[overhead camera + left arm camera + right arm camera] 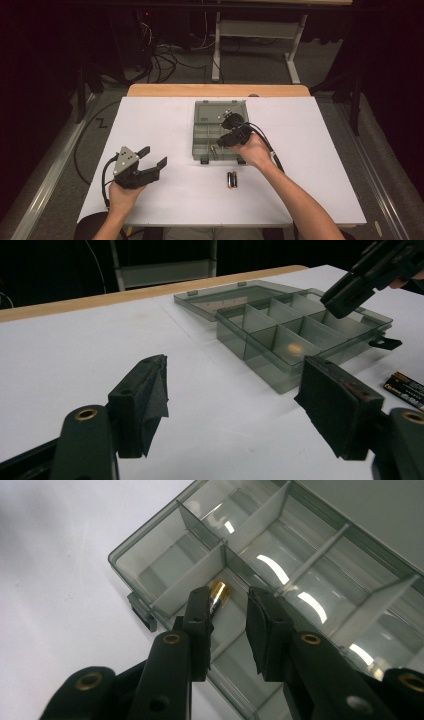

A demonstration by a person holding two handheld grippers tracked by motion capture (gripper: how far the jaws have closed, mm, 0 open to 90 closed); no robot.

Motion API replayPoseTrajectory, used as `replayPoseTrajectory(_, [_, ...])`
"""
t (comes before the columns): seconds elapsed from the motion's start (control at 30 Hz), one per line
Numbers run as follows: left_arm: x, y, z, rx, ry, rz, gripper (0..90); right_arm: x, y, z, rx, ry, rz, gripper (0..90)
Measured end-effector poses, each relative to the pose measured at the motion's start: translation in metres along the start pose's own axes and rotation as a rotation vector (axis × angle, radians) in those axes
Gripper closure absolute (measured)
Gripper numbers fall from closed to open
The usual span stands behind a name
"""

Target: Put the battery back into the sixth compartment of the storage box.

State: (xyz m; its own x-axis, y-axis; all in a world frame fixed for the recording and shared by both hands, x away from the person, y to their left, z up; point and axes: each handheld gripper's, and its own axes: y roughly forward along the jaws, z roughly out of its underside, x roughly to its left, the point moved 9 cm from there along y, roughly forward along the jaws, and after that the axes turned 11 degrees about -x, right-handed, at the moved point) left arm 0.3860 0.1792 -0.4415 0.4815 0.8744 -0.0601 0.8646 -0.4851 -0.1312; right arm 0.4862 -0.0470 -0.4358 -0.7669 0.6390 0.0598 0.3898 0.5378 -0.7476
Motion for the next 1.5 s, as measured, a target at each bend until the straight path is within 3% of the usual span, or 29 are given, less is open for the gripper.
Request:
replayPoseTrajectory(0.4, [-0.001, 0.005, -0.001, -0.002, 0.005, 0.009, 27.4, -0.011, -0.021, 0.014, -0.039, 0.039, 0.023, 71.2])
replayPoseTrajectory(0.97, [-0.005, 0.01, -0.002, -0.009, 0.017, 0.029, 26.9, -0.01, -0.038, 0.033, -0.051, 0.033, 0.05, 66.9])
replayPoseTrajectory(1.27, [-0.009, 0.01, -0.002, -0.015, 0.02, 0.039, 26.9, -0.007, -0.043, 0.046, -0.036, 0.036, 0.048, 65.8])
replayPoseTrajectory(1.5, [-0.014, 0.015, -0.001, -0.011, 0.056, 0.051, 26.9, -0.004, -0.044, 0.06, -0.016, 0.048, 0.041, 64.6])
